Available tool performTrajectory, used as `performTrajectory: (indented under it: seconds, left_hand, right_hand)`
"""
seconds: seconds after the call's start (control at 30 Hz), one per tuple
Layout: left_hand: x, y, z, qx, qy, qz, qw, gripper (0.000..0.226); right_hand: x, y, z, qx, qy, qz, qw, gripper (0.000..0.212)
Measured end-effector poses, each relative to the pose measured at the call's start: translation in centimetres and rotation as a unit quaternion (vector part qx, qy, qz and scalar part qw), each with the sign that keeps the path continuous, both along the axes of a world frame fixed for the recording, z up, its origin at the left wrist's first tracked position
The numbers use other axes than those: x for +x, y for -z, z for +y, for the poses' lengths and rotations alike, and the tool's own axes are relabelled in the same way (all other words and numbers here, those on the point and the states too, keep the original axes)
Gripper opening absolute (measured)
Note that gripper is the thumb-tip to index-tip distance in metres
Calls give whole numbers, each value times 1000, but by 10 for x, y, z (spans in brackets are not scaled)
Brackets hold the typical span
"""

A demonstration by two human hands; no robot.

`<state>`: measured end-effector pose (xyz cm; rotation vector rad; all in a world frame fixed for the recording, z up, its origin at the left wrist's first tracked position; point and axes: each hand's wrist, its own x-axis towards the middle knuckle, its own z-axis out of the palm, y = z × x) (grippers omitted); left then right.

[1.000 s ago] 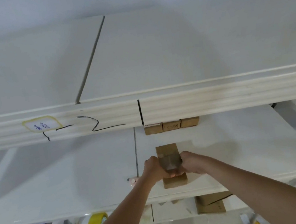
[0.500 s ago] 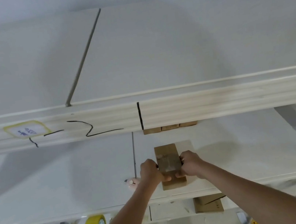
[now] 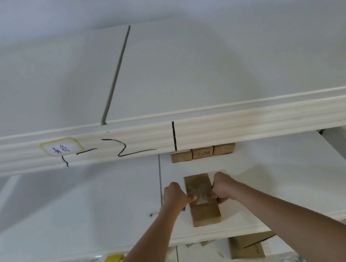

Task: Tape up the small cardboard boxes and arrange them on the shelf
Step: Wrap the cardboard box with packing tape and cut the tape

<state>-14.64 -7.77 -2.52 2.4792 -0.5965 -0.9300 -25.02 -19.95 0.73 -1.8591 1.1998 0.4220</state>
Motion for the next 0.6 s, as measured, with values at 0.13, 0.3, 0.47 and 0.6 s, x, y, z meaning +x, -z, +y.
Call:
performTrajectory:
  seconds: [0.13,0.3,0.47,0.6]
  left_hand:
    - [-6,10,-3,5,-31,6,999,50]
    - [-13,21,-12,-9,-96,-8,995,38]
    - [-2,21,-2,-9,-85,79,993,45]
    - [6,15,-6,-71,-113,130,983,43]
  right_hand:
    - [5,2,-2,-28,25,37,999,44]
    - [9,17,1,-59,60,28,996,32]
    - [2,12,-3,10,63,9,998,31]
    - [0,8,-10,62,88,-28,994,27]
